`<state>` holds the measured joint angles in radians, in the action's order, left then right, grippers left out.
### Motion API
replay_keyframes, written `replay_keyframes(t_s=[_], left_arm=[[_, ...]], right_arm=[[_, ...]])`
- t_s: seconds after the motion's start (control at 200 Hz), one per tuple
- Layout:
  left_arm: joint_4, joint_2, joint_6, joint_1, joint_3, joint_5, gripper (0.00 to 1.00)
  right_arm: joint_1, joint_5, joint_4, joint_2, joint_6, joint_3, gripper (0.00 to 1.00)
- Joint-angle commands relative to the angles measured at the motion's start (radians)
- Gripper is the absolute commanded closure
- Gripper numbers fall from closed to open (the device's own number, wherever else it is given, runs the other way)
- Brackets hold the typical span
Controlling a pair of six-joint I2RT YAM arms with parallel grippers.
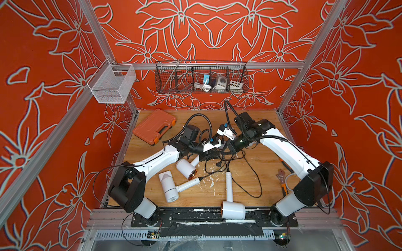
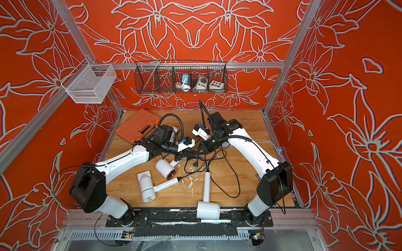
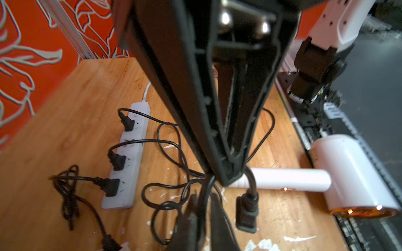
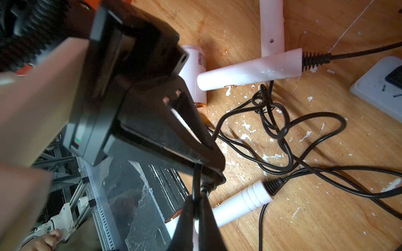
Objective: Charge the blow dryers
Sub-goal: Pick up the plug from the center of the board.
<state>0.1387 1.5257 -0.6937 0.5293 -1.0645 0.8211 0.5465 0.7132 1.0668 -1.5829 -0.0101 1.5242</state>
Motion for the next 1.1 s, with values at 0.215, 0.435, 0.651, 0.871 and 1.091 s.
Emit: replay_keyframes(t_s=[0.215,0.435,0.651,0.871,1.091], left_arm=[[-0.019,-0.035,0.095,0.003,-0.036,-0.125,1.0],[-0.081,-0.075,0.209,0.002,-0.033,-0.145,1.0],[-0.078,-0.072,0.27,0.001,-0.059,-0.138,1.0],[-0.009,-0.012,0.316,0.001,-0.134,-0.134,1.0],[0.015,-0.002,0.344,0.0,-0.155,-0.12,1.0]], right_arm=[[-0.019,-0.238,-0.154,0.122,-0.094,-0.087,0.4],[-0.027,-0.467,-0.548,0.491,-0.271,-0.485,0.01],[0.073,-0.553,-0.755,0.674,-0.33,-0.731,0.02],[0.199,-0.822,-0.901,0.643,-0.272,-0.768,0.23],[0.223,-0.922,-0.974,0.591,-0.277,-0.739,0.38]])
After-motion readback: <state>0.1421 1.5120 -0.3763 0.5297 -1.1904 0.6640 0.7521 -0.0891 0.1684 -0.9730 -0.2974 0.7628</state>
